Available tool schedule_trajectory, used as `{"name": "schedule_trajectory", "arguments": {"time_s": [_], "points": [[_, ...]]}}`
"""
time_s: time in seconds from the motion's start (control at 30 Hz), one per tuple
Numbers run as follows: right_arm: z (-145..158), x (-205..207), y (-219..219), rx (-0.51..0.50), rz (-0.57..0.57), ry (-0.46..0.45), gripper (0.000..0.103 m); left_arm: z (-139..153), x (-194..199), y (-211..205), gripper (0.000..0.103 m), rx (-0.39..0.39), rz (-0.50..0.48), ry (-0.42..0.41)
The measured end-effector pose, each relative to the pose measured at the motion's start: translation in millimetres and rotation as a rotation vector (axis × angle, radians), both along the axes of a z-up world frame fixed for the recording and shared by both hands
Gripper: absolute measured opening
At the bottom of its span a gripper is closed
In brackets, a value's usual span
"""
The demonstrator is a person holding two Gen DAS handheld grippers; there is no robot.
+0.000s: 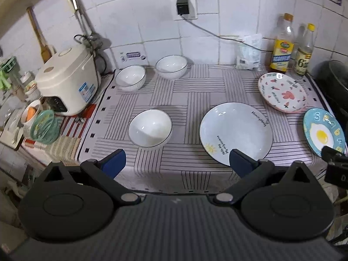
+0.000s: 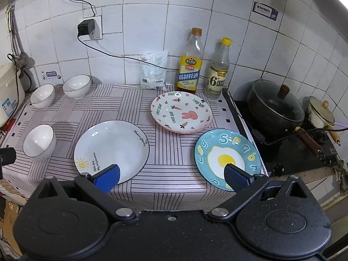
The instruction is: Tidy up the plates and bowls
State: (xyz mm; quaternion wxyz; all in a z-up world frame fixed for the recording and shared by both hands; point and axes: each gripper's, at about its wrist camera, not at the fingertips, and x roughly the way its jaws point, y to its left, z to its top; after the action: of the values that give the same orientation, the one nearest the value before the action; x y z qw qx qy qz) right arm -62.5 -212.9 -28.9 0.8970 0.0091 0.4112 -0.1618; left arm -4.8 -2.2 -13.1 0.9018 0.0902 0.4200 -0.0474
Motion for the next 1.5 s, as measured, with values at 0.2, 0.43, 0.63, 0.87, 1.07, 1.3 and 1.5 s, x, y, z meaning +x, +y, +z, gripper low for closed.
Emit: {"name": "schedule_trajectory", "arguments": {"time_s": [0.2,0.43,0.63,0.87,1.07,1.3,1.5], "points": [[-1.6,-2.3,-3.0,-0.006,-0.011,0.014,0.103,-2.0,-2.8,-3.5,0.103,-0.018,-0.001,0.024],[-6.4,-3.2,-7.3,-0.005,-0.025,0.024,0.103,-0.8,-5.3,-7.9,0.103,-0.019,-0.018,0.024],[-6.8,-3.1,-8.1,-0.011,-0.025,0.026,0.103,-0.5,-4.4,-7.7,0.103,-0.016,-0.016,0.024],[-5.3,-5.4,-7.7,-0.023,-0.026,0.016,0.103,-3.0,-2.7,-6.6,0.103,-0.019,-0.016,0.036],[-6.2,-9.4,-6.8,-0.021,-0.019,-0.005,0.103,-7.1,0.6,-8.4,0.103,-0.011,-0.028,0.062],[-8.3,-8.9,-8.0,-0.021,-0.014,-0.053,0.103,-18.1,7.8,-10.1,0.103,-0.003,-0.032,0.083],[-30.8,-10.3,-5.5,-0.066,0.034,-0.186,0.103,-40.6,18.2,-7.6,0.103,-0.062,-0.045,0.065]]}}
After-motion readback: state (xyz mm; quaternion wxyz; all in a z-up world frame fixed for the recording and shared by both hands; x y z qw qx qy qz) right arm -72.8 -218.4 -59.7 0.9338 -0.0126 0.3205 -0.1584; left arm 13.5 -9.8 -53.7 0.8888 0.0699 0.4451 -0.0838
